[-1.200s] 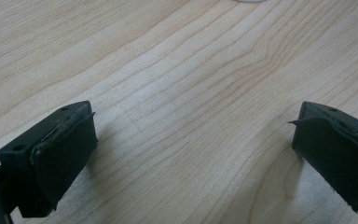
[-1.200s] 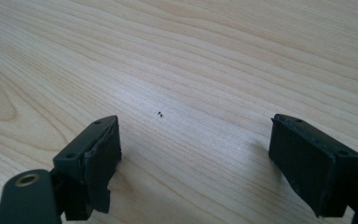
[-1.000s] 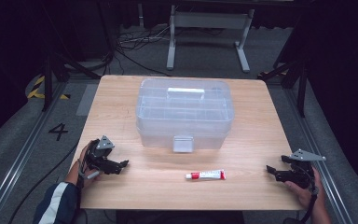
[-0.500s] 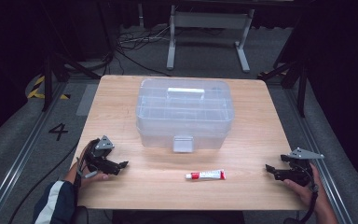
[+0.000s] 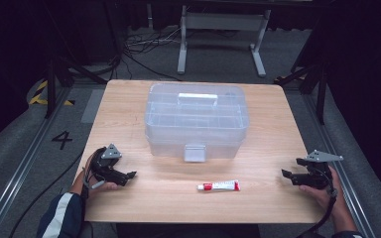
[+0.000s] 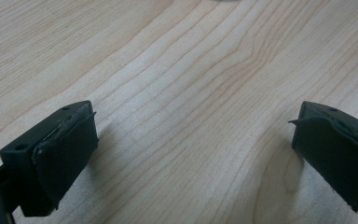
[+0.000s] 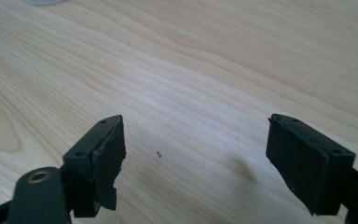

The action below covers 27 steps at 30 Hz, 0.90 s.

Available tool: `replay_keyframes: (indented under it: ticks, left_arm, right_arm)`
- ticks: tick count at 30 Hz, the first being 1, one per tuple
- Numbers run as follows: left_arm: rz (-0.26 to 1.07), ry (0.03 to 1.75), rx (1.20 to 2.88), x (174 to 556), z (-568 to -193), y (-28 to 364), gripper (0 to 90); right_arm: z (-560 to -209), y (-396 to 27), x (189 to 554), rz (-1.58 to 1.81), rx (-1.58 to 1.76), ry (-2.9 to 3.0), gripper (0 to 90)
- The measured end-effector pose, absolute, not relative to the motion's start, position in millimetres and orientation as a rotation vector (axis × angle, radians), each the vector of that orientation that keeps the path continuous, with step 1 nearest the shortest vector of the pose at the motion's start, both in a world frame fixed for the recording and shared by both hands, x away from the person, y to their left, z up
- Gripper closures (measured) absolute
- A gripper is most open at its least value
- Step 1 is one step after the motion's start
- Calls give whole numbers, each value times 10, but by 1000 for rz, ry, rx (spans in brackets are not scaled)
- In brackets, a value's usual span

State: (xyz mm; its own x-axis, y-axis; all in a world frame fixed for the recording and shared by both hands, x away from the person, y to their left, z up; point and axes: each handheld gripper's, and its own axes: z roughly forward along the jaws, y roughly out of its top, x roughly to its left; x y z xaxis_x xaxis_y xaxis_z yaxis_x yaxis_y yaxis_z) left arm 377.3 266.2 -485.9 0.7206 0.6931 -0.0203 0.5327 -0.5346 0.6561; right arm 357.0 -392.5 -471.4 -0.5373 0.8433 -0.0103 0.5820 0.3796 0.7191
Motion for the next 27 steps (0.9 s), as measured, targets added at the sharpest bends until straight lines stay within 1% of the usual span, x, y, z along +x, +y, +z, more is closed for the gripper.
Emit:
replay_keyframes:
  ticks: [12, 15, 27]
  left_arm:
    - [334, 940, 2269, 3754, -4856, 2674, 4]
    - [331, 945, 2265, 3749, -4858, 2674, 5]
    - [336, 946, 2263, 3745, -4858, 2678, 6]
  right_arm:
    - [-4407, -3830, 3693, 1045, 1155, 2238, 235]
    - [-4308, -3762, 3736, 1053, 1115, 2238, 269]
    - [-4075, -3525, 3853, 1091, 1010, 2251, 275]
